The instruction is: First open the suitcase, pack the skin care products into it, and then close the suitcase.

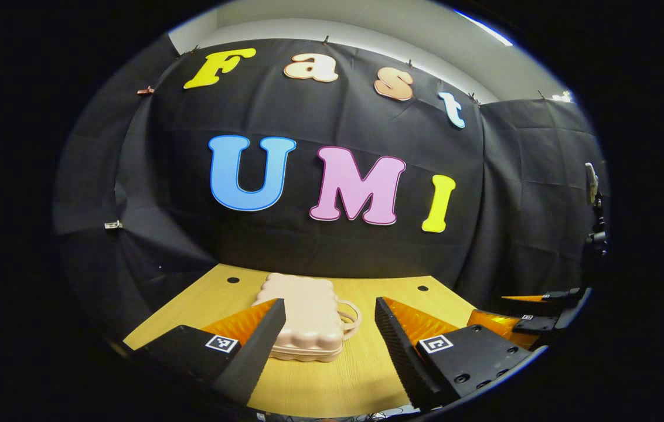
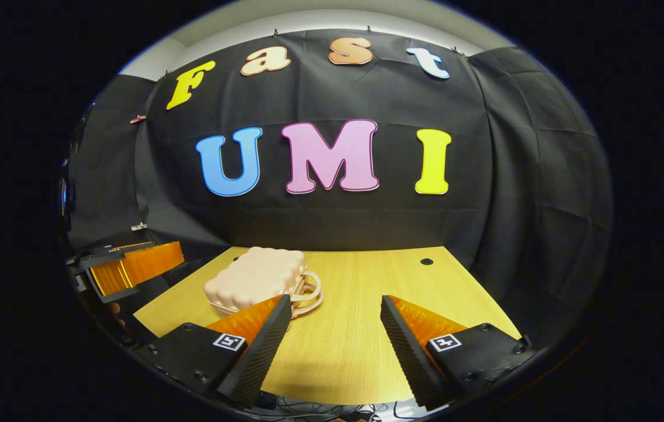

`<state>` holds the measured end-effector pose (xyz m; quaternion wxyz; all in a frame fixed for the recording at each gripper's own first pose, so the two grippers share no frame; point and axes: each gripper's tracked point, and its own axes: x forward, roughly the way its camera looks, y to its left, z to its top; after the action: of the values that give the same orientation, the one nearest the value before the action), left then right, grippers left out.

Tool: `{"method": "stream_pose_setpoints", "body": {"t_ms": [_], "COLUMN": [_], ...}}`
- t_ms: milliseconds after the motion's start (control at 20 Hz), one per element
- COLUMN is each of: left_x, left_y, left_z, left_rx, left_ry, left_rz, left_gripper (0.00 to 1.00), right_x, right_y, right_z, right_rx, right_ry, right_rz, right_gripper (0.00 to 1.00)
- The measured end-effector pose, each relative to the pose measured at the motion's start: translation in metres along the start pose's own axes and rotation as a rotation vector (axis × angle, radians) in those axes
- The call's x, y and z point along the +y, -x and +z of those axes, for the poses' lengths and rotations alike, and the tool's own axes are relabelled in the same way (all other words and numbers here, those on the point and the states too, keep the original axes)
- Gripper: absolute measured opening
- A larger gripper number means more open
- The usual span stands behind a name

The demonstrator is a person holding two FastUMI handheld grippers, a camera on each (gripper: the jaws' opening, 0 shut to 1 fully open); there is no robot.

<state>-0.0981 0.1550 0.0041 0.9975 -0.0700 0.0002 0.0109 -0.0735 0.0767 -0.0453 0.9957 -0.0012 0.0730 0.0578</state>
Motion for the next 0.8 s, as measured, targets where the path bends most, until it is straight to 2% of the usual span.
{"method": "stream_pose_setpoints", "body": {"t_ms": [150, 400, 800], "left_x": [0.004, 0.012, 0.023], "left_y": [0.002, 0.001, 0.008], "left_z": [0.001, -0.002, -0.015], "left_rx": [0.0, 0.035, 0.06], "left_ry": [-0.021, 0.133, 0.082], "left_rz": [0.008, 0.042, 0.052], "left_gripper": [0.96, 0.96, 0.96], "right_x": [-0.002, -0.004, 0.002], "right_y": [0.001, 0.003, 0.003], "right_z": [0.003, 0.002, -0.001], "right_rx": [-0.014, -0.016, -0.007], "right_ry": [0.001, -0.015, -0.002], "right_rz": [-0.012, -0.024, -0.014], "right_gripper": [0.97, 0.97, 0.97]}}
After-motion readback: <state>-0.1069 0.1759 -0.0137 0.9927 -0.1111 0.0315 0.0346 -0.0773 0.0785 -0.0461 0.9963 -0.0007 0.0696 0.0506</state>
